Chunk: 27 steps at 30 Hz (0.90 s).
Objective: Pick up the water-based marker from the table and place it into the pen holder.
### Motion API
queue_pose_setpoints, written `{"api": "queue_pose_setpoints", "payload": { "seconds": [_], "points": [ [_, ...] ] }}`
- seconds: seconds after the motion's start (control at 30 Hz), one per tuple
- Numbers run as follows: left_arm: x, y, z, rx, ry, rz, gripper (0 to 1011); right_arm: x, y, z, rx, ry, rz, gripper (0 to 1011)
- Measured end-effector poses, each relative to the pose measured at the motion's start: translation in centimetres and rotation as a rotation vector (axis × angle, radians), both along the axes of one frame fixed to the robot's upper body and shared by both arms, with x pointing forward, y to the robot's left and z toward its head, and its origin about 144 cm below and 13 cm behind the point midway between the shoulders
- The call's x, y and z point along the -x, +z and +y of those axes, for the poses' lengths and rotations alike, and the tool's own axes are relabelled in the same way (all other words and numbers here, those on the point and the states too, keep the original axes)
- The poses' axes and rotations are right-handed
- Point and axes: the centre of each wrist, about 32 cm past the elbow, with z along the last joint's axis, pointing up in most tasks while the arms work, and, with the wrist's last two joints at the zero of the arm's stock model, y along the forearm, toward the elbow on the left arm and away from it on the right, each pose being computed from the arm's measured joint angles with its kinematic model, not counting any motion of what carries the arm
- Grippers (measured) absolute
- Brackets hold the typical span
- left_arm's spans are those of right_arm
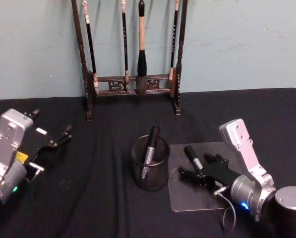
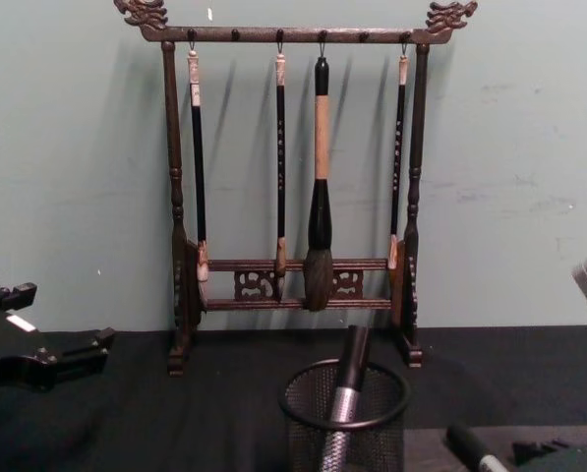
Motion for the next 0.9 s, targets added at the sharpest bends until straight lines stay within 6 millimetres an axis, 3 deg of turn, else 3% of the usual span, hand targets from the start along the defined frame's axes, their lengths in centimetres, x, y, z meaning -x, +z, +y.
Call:
{"api": "queue_pose_setpoints", "payload": {
  "seconds": [0.7,0.9],
  "points": [
    [0.0,0.0,0.0,0.0,0.0,0.0,1009,0.01,-0.04,-0.06,0.001,0.006,0.004,1002],
    [0.0,0.0,0.0,0.0,0.0,0.0,1009,0.0,-0.03,-0.07,0.0,0.005,0.003,888]
  ]
}}
